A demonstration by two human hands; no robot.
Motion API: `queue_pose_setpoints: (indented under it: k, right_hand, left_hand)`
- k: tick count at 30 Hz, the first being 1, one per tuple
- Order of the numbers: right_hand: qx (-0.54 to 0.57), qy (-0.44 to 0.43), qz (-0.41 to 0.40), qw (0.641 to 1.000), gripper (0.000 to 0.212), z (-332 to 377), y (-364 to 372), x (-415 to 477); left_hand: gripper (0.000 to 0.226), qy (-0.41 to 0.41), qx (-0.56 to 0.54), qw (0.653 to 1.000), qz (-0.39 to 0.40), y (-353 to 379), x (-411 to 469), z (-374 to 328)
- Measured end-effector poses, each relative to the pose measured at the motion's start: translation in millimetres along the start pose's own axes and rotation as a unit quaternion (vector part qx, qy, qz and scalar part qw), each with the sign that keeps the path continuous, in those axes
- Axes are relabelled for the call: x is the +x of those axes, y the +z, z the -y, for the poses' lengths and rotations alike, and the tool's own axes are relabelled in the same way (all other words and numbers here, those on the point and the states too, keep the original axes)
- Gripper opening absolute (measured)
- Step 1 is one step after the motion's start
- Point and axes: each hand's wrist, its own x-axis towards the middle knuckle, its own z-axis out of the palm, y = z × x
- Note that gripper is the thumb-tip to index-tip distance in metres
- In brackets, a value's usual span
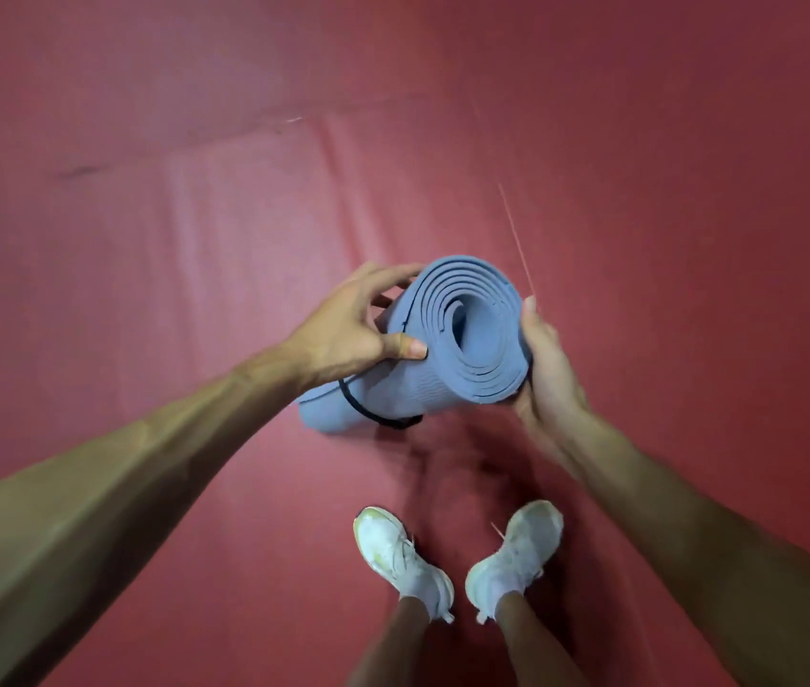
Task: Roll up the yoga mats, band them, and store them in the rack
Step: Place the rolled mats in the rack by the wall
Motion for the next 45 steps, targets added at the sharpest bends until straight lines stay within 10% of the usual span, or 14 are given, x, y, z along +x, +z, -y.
queue_pose_setpoints:
  k: [15,22,27,31,45]
  right_hand:
    - [-0.037,-0.238,-0.183,0.953,0.024,176,-265,-241]
    - [0.031,-0.326,-0.206,0.922,0.038,223,-421,-382]
    - [0.057,-0.381,-0.245,0.89,0.099,246,-519,-485]
    - [0.016,-0.411,-0.288,0.865,0.1,260,-582,-553]
    - [-0.052,-0.37,-0.561,0.739,0.111,294,-767,-631]
  left_hand:
    - [0.075,0.223,-0.002,0.974,0.036,173,-29,-343]
    - [0.084,0.259,-0.044,0.958,0.112,300,-68,-526]
    - [0.086,0.3,-0.072,0.941,0.138,390,-96,-649]
    - [0.061,0.348,-0.065,0.916,0.186,446,-118,-729]
    - [0.081,0.419,-0.066,0.836,0.349,648,-87,-896]
